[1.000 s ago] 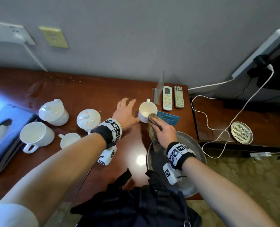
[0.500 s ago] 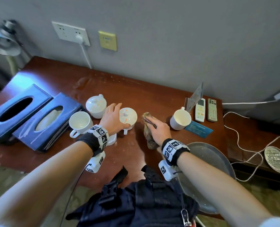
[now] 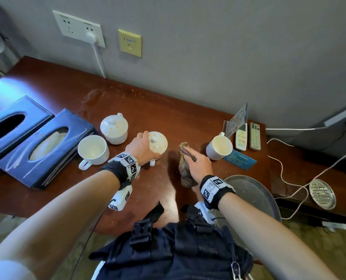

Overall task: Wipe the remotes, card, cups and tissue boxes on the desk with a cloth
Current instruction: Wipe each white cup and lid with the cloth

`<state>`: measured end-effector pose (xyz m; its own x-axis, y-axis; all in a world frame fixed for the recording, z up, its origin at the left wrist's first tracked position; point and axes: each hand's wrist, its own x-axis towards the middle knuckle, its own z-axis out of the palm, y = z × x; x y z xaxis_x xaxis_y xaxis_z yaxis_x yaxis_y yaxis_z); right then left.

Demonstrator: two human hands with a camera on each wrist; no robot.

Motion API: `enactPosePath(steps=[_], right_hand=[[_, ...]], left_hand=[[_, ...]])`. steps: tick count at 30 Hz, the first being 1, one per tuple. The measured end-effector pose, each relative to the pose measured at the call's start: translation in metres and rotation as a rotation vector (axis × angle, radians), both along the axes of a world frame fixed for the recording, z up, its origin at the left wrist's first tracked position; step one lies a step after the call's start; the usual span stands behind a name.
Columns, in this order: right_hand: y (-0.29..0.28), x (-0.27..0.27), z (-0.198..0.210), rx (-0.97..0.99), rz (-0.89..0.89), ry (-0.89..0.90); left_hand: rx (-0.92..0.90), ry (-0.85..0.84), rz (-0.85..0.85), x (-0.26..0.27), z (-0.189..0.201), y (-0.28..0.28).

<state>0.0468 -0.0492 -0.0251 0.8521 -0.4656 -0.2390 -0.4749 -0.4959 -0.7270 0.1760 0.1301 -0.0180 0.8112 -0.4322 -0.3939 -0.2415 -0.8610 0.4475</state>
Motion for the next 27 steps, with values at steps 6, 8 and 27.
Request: enactPosePath(steps=[6,8,27], right_hand=[[0.003,-0.013,0.001,0.010,-0.054,0.010],[0.005,-0.016,0.000,0.020,-0.070,0.018],[0.042,-0.008,0.004,0.124,-0.017,-0.011]], left_hand=[[-0.008,-0.073,-0.038,0.000,-0.004,0.003],[-0.019,-0.083,-0.065,-0.002,-0.004,0.004],[-0.123,-0.026,-0.359,-0.057,-0.019,0.014]])
